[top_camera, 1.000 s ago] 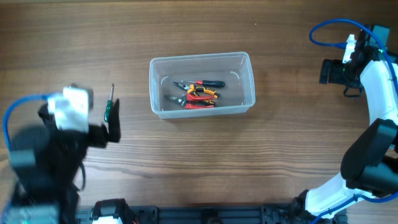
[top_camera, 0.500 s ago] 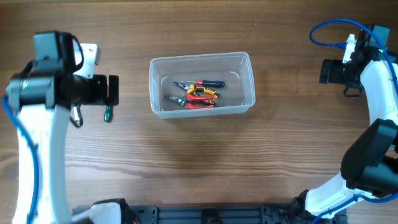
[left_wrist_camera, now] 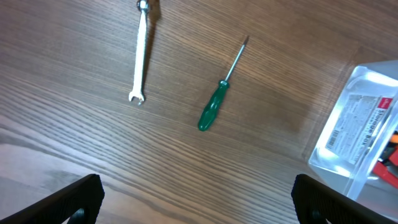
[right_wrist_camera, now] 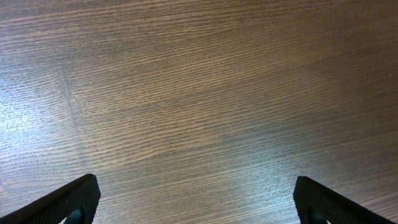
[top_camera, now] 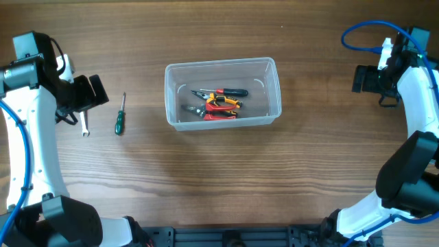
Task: Pack container
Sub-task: 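Move the left gripper over the silver wrench at far left, then lower the left gripper onto the wrench's ring end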
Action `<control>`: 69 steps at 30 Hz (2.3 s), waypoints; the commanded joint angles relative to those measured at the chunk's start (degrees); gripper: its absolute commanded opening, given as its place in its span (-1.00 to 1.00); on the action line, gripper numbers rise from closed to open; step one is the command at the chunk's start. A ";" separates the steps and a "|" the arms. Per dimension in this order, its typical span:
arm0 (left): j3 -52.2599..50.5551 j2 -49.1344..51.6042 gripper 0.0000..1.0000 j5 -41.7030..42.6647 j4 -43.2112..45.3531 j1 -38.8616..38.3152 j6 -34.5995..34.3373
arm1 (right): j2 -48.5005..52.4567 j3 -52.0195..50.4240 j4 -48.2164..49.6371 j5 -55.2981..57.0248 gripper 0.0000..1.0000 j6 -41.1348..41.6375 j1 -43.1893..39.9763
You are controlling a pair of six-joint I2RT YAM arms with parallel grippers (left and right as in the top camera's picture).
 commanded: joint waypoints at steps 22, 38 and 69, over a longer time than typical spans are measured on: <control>0.90 3.78 1.00 -2.49 12.24 3.98 16.13 | 0.07 -0.04 0.13 1.03 0.99 0.24 0.02; 0.90 9.88 0.99 -1.36 18.67 6.25 17.68 | 0.07 -0.04 0.13 1.03 0.99 0.24 0.02; 0.90 28.52 1.00 -3.41 18.38 10.32 15.47 | 0.07 -0.04 0.13 1.03 1.00 0.24 0.02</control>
